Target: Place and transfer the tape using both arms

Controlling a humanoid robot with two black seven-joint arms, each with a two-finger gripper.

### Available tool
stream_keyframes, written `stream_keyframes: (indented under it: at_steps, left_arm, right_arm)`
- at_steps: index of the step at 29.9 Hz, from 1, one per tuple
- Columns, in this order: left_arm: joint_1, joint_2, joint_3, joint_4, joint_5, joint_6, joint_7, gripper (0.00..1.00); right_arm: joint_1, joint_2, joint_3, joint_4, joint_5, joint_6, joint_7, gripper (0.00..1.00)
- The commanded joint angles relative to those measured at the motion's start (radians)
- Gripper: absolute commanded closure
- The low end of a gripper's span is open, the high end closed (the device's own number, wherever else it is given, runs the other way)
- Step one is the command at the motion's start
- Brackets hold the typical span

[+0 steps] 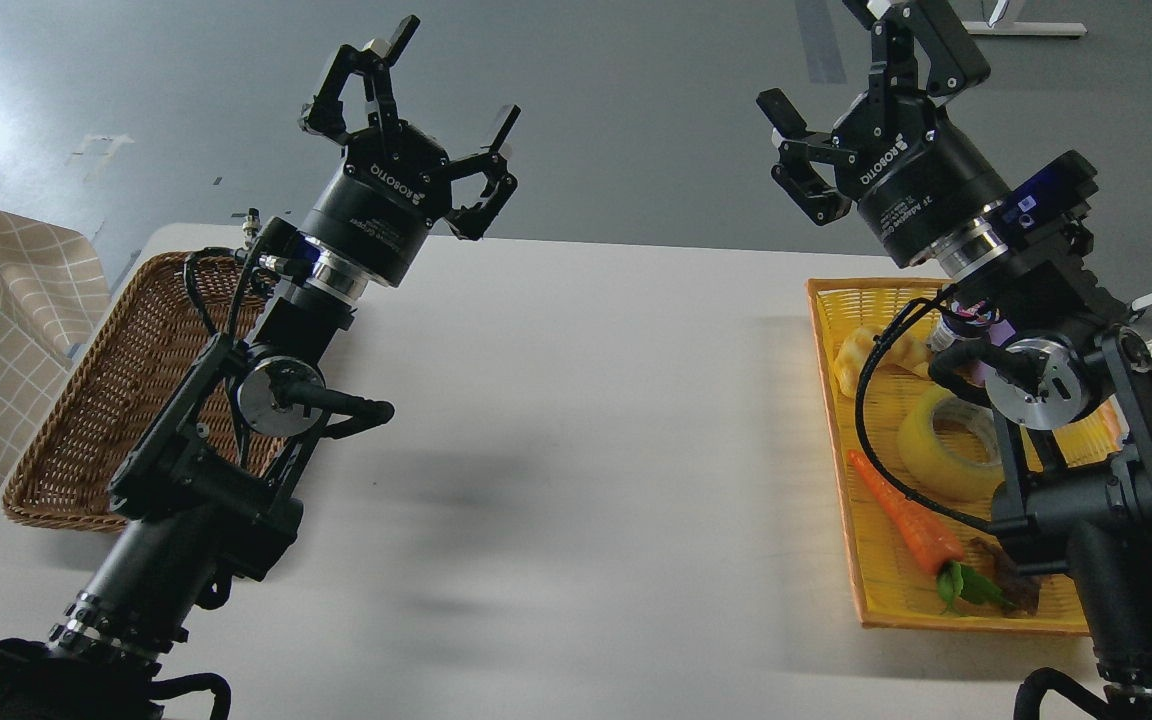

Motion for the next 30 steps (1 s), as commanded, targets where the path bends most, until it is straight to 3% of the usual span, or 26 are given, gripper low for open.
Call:
stream_keyframes:
  at_steps: [1, 30]
  left_arm:
    - [0.002, -0.001, -0.001, -0.001, 0.0, 0.0, -0.006, 0.02]
    - [0.003, 0.0, -0.001, -0.002, 0.0, -0.001, -0.02, 0.02]
  right_arm:
    - [-0.001, 0.0, 0.0, 0.0, 0.0, -0.002, 0.0, 0.0]
    - [-0.012, 0.0, 0.003, -0.002, 0.0, -0.002, 0.0, 0.0]
